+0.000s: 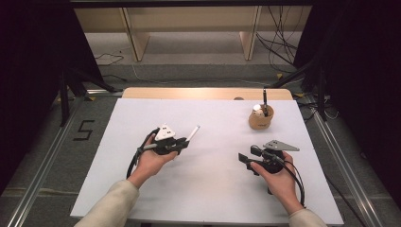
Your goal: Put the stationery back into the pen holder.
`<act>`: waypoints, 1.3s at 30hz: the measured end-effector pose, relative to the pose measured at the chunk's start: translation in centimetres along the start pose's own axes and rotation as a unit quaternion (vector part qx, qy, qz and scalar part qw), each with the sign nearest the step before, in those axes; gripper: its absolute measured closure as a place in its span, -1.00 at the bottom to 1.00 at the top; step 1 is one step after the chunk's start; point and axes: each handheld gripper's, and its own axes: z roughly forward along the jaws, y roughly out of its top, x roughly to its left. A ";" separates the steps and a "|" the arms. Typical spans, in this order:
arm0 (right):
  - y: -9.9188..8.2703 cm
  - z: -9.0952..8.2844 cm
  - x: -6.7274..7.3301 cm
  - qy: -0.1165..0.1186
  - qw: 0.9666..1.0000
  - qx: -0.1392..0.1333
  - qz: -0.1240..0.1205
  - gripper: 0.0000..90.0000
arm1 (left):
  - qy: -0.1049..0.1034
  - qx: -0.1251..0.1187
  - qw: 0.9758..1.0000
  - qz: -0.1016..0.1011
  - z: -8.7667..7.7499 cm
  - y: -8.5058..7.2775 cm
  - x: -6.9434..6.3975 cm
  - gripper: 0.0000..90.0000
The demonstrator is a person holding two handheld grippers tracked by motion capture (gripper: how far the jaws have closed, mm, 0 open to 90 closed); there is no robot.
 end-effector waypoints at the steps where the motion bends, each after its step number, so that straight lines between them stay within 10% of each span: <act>1: 0.1 0.1 0.2 0.004 1.000 -0.002 0.004 -0.16 | -0.003 -0.001 1.000 0.005 0.1 0.1 -0.4 0.74; 19: 2.0 2.7 2.8 0.045 0.999 -0.024 0.010 -0.10 | -0.046 0.001 0.998 0.031 3.1 0.8 -5.2 0.74; 39: 2.7 3.6 3.4 0.067 0.996 -0.038 0.041 -0.05 | -0.058 0.000 0.997 0.044 4.3 0.9 -7.1 0.74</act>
